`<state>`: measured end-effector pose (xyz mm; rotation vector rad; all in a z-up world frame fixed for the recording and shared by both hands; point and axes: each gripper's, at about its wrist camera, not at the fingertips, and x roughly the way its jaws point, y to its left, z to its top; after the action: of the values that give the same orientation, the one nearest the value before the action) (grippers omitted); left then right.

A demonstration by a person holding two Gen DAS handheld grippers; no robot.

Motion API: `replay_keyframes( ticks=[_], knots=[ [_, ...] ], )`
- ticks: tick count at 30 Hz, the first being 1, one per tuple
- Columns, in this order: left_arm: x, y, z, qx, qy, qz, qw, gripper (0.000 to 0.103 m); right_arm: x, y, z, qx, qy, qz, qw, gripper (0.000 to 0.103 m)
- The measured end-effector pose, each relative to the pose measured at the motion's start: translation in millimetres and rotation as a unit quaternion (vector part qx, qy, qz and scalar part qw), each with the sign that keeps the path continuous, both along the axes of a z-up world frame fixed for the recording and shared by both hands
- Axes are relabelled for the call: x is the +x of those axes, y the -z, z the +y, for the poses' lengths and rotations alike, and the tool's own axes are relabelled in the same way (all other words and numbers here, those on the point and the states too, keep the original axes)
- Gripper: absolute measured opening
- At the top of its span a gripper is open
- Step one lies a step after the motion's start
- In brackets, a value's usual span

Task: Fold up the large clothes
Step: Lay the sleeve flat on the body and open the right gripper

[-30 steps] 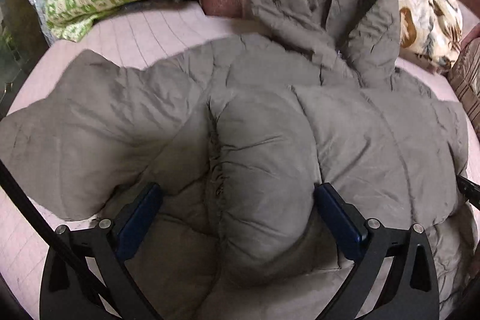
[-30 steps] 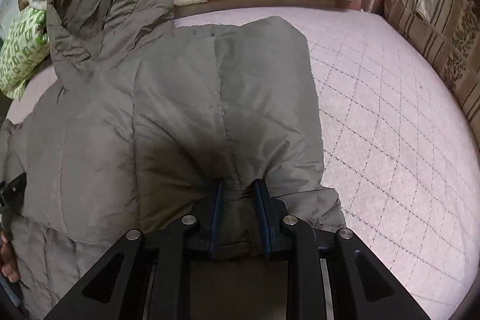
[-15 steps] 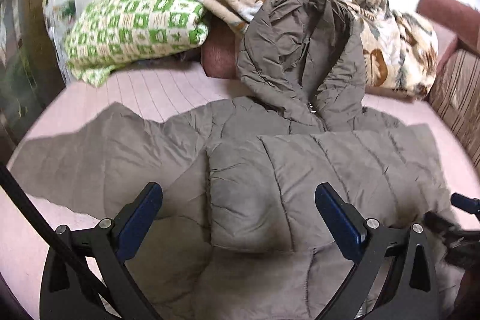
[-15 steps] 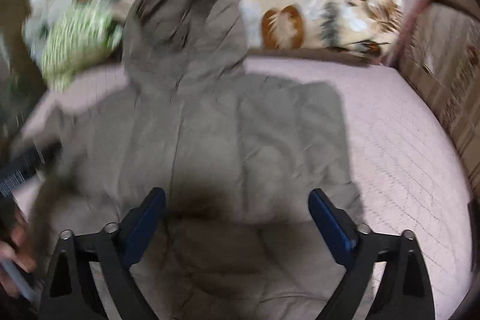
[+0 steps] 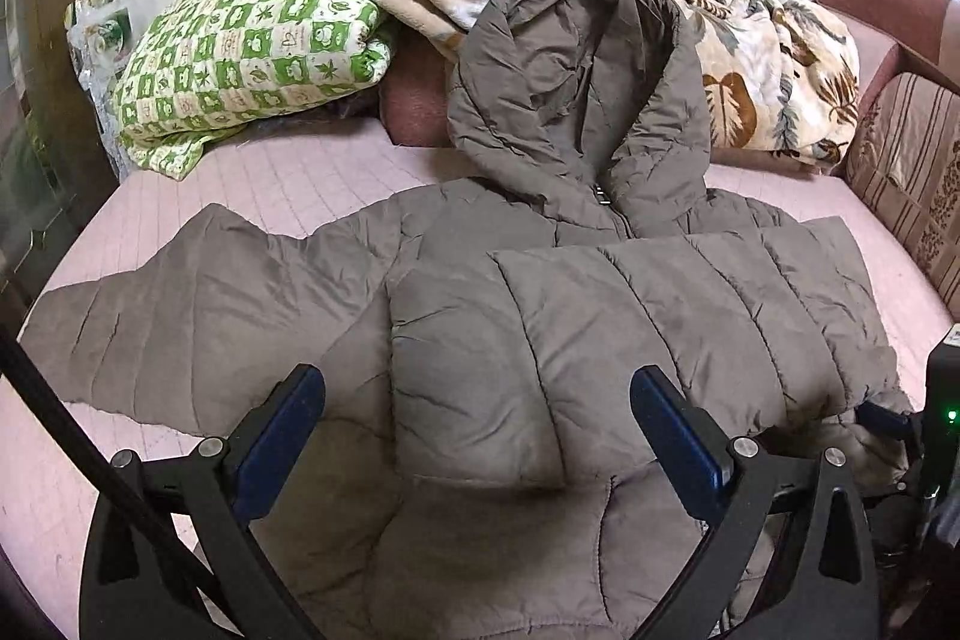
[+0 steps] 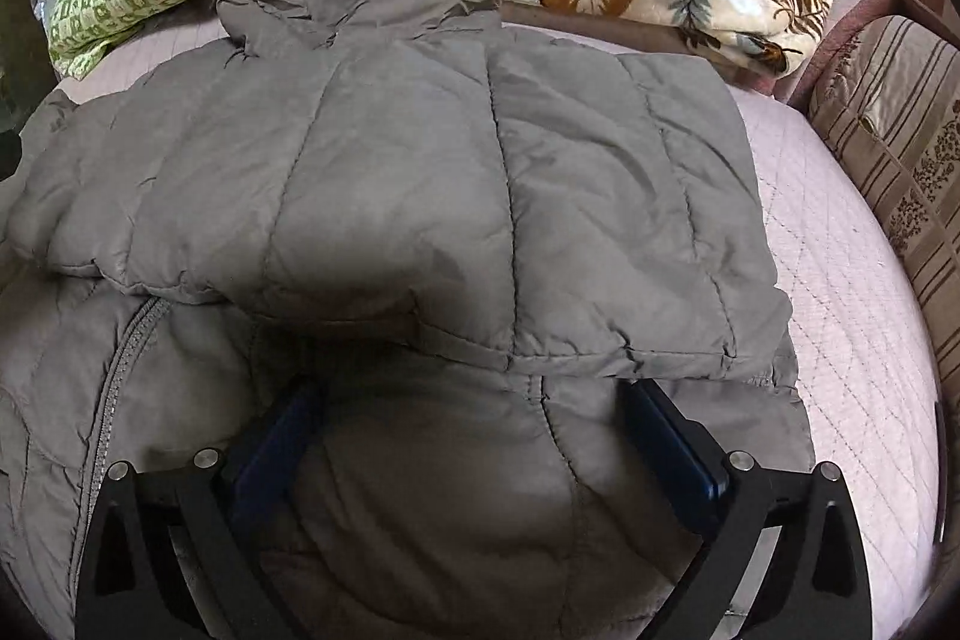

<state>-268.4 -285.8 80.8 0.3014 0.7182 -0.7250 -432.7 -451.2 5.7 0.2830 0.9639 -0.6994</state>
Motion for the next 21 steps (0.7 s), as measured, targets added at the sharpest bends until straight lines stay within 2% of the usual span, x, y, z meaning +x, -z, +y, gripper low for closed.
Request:
replay_keyframes(
  ticks=[5, 9, 11, 14, 16, 17, 18, 19, 21],
  knots=[
    [2, -8, 9, -0.008, -0.007, -0.005, 0.9999, 0.102, -7, 0, -1, 0.021, -0.006, -0.017, 1.0, 0.102],
    [13, -13, 27, -0.012, -0.021, -0.01, 0.9996, 0.102, -2, -7, 3, 0.022, -0.009, -0.002, 1.0, 0.1],
    [23, -17, 38, -0.015, -0.033, -0.014, 0.9992, 0.102, -6, -25, 4, 0.014, -0.008, -0.018, 1.0, 0.093],
    [50, -24, 63, -0.021, -0.067, -0.015, 0.9974, 0.102, -13, -66, 5, -0.035, -0.012, -0.066, 0.997, 0.093],
    [79, -25, 88, -0.031, -0.107, 0.0, 0.9938, 0.102, -17, -77, -4, -0.017, -0.008, -0.093, 0.995, 0.081],
    [95, -23, 103, -0.035, -0.13, 0.014, 0.9908, 0.102, -19, -79, -8, -0.007, -0.004, -0.105, 0.994, 0.056],
    [109, -21, 117, -0.04, -0.149, 0.028, 0.9877, 0.102, -19, -78, -14, 0.016, 0.0, -0.116, 0.993, 0.027],
    [122, -19, 130, -0.045, -0.165, 0.041, 0.9843, 0.102, -18, -77, -18, 0.04, -0.001, -0.126, 0.991, 0.02],
    [151, -14, 163, -0.061, -0.201, 0.065, 0.9755, 0.101, -14, -75, -19, 0.059, -0.002, -0.133, 0.989, 0.02]
  ],
)
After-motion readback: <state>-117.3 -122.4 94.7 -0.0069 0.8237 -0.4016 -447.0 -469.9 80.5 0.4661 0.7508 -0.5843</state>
